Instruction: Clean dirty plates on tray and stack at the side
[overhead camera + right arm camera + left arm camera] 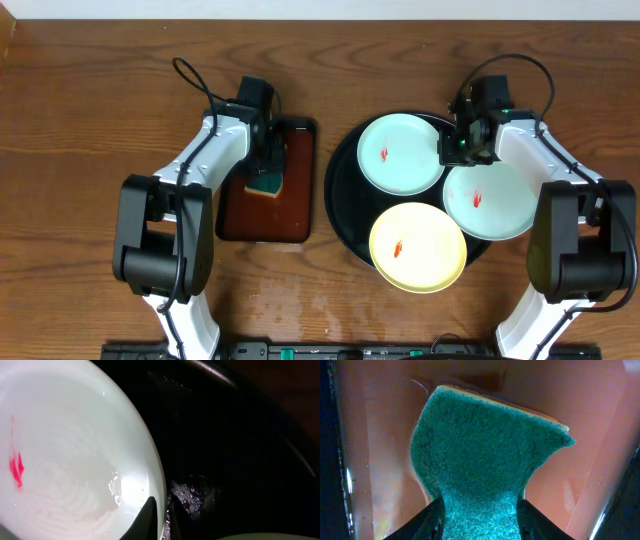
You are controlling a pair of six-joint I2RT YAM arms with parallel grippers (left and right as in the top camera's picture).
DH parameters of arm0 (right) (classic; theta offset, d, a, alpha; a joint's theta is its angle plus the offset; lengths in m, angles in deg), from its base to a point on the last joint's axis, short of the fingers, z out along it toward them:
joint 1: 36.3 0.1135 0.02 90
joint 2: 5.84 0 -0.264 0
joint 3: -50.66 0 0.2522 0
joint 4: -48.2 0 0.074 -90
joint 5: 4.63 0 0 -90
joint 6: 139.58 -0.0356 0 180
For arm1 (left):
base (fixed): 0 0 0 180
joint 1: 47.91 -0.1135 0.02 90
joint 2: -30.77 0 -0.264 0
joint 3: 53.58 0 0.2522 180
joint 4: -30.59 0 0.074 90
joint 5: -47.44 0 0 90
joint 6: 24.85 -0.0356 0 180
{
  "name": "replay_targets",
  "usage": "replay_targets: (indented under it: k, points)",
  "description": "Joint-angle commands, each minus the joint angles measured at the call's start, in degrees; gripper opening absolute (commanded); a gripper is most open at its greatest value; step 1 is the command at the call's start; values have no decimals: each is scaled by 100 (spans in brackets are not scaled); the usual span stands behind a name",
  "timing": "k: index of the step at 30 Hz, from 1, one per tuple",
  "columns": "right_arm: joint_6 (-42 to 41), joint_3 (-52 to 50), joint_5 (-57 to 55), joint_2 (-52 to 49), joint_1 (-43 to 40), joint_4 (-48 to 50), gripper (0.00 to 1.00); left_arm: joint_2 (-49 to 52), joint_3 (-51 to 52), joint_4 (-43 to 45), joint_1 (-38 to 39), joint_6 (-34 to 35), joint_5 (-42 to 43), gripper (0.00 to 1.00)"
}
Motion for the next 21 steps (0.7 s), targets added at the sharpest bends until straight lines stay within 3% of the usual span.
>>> replay_targets:
  k: [1,4,8,14,21]
  points:
    - [-33,-9,28,39,28,66,6,129,87,-11,24,28,-31,49]
    - [-33,-7,31,39,28,96,3,129,87,-11,22,28,-31,49]
    - [-33,-13,26,39,28,39,10,129,87,-9,22,28,-31,48]
    - [-33,-35,28,37,28,42,9,129,87,-11,22,28,-31,49]
    - [-35,-105,28,35,28,131,3,129,87,-11,22,28,-31,49]
